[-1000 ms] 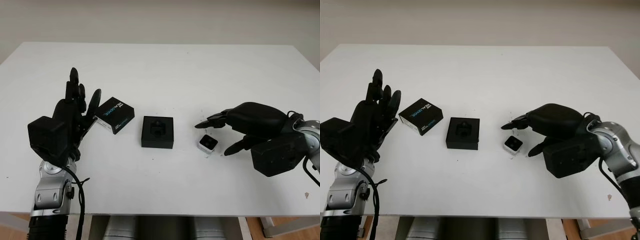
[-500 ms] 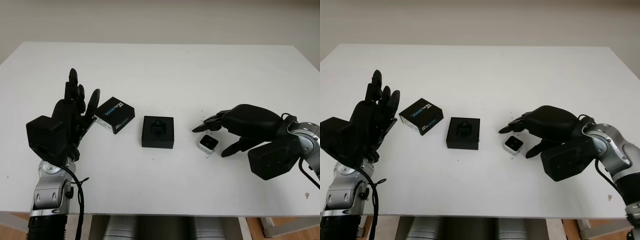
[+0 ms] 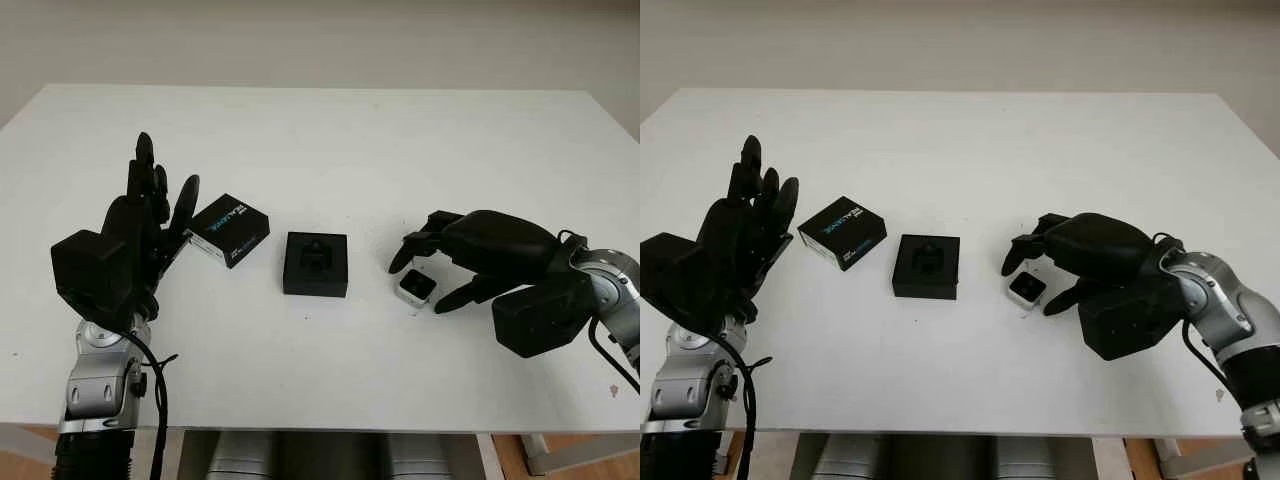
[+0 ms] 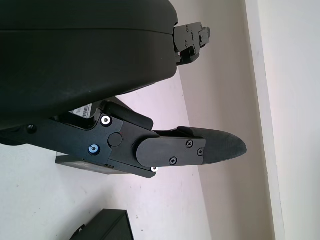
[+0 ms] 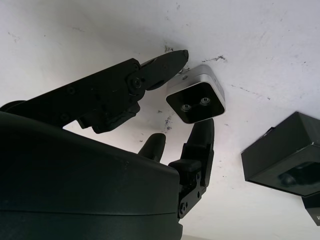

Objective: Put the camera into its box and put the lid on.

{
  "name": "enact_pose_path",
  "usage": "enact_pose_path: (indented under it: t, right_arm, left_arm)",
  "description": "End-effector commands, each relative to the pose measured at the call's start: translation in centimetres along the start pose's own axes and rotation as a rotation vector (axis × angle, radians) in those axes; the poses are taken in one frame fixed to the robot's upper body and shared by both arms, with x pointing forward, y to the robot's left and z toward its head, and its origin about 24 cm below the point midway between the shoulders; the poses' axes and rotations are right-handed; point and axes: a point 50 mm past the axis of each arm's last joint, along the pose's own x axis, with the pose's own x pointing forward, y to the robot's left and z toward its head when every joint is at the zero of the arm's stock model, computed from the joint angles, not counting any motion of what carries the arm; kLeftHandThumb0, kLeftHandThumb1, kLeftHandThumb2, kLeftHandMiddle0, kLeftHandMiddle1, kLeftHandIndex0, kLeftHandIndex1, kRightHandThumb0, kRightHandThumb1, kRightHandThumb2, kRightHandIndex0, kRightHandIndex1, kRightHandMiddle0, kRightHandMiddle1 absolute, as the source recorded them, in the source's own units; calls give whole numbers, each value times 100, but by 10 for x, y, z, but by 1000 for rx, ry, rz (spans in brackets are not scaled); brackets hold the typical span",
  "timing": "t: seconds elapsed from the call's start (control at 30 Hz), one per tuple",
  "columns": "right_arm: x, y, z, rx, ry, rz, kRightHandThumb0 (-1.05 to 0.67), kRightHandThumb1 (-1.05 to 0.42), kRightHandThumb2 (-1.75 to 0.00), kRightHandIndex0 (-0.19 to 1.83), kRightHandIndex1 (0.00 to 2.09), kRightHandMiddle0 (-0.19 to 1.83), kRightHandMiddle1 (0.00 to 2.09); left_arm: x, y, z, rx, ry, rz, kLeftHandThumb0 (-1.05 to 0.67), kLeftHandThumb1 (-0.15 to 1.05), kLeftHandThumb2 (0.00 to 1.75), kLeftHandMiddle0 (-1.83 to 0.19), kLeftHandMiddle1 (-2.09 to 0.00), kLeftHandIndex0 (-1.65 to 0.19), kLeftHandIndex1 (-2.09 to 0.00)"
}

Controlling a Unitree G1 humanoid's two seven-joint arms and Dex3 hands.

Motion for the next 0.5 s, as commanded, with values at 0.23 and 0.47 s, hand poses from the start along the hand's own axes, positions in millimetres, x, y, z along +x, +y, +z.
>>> enact_pose_path:
  t: [0.23,0.47]
  right_arm:
    - [4,2,0,0,19,8,-35,-88,-6,8,107,34,103]
    - [5,6,-3,4,29,16,-35,-88,-6,10,106,38,107]
  left_arm:
    - [-2,0,4,18,-18,1,-72,105,41,12,-6,16,-6]
    - [-3,-1,4,21,-15,6,-73,105,40,11,-6,16,-6]
